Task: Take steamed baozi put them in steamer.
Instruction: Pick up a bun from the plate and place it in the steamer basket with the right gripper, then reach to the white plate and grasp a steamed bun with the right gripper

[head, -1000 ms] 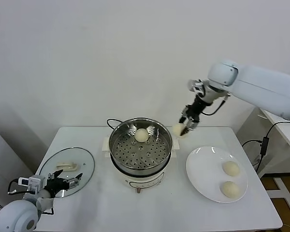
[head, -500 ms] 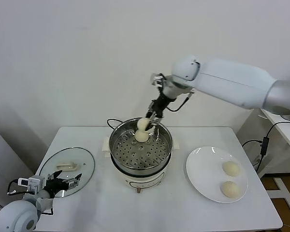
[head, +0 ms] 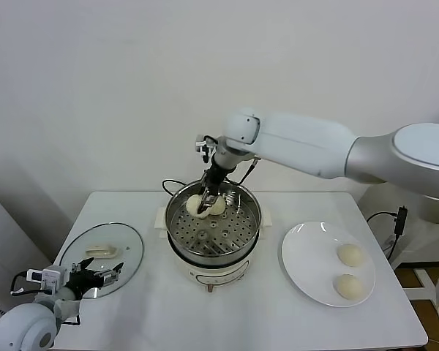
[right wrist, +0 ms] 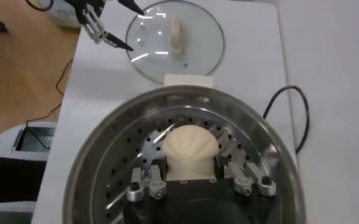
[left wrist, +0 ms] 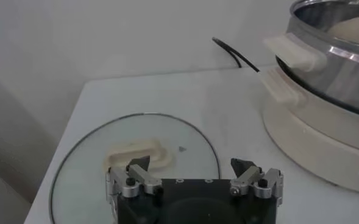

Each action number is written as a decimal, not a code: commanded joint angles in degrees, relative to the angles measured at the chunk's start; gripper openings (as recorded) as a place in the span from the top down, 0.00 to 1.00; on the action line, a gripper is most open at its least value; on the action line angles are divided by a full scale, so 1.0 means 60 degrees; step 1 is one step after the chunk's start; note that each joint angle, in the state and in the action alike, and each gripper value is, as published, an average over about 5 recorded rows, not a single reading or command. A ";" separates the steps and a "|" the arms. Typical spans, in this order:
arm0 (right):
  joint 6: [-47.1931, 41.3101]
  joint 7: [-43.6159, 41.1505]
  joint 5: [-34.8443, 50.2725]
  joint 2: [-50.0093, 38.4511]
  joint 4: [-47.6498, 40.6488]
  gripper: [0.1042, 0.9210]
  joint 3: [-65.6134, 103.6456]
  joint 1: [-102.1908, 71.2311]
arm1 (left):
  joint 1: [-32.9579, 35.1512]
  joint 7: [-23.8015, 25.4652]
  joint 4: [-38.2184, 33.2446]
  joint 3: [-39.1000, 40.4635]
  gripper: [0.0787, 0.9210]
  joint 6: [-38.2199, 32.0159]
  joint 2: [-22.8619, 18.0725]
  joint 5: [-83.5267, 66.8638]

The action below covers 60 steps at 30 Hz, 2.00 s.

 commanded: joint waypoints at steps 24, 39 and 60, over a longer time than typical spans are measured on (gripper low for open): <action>-0.0163 0.0467 -0.0663 0.0513 -0.0623 0.40 0.0458 -0.0851 | 0.0027 0.0025 0.0068 0.0051 0.12 -0.0040 -0.0029 -0.0006; 0.1194 -0.1941 -0.1883 -0.3996 0.2101 0.12 -0.1107 0.2118 | -0.0005 0.0006 -0.0064 -0.0007 0.12 0.0007 -0.0069 -0.0005; 0.3730 -0.2604 -0.5772 -0.7474 0.2193 0.12 0.0891 -0.1700 | 0.0150 0.0003 -0.0176 -0.0230 0.12 -0.0005 -0.0076 -0.0021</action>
